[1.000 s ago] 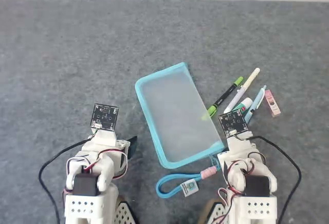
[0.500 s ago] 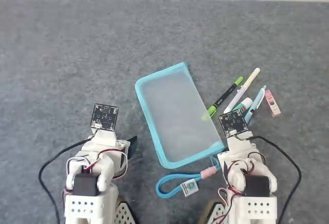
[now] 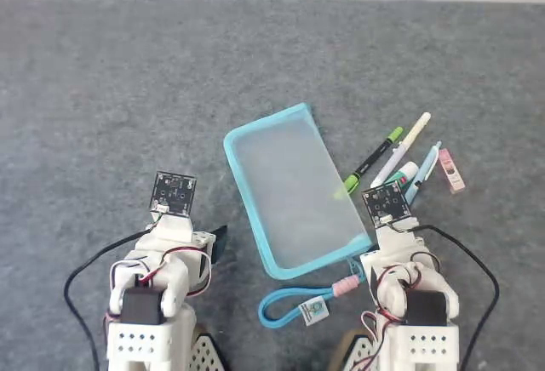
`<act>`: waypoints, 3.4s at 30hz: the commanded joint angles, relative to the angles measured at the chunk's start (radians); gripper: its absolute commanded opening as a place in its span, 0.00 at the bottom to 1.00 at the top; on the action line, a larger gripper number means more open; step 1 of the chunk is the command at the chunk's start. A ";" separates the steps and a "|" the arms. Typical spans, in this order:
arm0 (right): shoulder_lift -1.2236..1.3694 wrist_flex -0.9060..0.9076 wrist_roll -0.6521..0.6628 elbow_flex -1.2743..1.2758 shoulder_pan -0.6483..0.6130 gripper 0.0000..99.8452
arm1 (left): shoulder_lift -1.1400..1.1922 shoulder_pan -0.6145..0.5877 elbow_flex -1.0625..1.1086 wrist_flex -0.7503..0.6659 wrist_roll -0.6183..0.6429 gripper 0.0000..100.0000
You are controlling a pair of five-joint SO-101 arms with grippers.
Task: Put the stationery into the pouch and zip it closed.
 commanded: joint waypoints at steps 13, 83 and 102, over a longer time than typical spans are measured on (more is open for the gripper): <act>-0.018 0.004 0.009 0.018 -0.002 0.01 | -0.018 0.000 -0.007 0.002 -0.002 0.25; 1.075 0.028 -0.186 -0.689 -0.242 0.15 | -0.018 -0.002 -0.007 0.002 -0.002 0.25; 1.096 -0.113 -0.305 -0.608 -0.495 0.15 | -0.018 -0.002 -0.007 0.002 -0.002 0.25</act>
